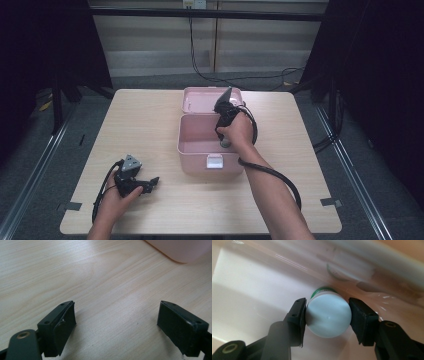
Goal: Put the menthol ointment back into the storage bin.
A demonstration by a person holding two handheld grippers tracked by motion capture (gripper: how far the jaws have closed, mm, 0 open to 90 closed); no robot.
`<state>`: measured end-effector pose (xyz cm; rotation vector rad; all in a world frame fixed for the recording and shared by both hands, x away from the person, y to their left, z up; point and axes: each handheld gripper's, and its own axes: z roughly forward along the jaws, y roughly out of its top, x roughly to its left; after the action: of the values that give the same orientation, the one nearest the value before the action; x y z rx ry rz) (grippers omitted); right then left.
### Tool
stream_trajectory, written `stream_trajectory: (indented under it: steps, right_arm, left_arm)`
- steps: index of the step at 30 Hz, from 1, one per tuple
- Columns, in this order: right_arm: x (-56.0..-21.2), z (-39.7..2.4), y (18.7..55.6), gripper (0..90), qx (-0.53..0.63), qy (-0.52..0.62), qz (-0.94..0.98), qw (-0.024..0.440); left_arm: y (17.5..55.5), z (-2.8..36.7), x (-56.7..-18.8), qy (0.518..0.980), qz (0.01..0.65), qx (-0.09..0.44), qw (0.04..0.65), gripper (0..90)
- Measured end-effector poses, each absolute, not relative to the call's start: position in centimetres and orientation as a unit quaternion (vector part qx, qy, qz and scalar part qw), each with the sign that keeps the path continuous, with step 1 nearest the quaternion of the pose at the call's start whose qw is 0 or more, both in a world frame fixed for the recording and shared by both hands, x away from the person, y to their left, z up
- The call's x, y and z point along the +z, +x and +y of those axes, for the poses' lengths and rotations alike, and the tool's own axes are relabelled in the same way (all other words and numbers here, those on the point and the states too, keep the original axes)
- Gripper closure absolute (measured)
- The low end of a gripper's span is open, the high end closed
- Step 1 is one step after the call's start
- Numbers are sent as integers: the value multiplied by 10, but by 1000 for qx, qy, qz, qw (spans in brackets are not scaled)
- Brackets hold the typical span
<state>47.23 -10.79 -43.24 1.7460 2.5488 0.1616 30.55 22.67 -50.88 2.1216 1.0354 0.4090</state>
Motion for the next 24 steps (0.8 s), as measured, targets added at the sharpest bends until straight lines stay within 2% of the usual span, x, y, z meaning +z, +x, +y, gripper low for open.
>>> stream_trajectory:
  steps: [11,24]
  right_arm:
    - [-428,-109,470,446,49,565,824,22]
    - [-404,-111,463,399,53,559,827,23]
  left_arm:
    - [306,227,-509,824,403,159,365,145]
    - [306,227,-509,825,403,157,364,145]
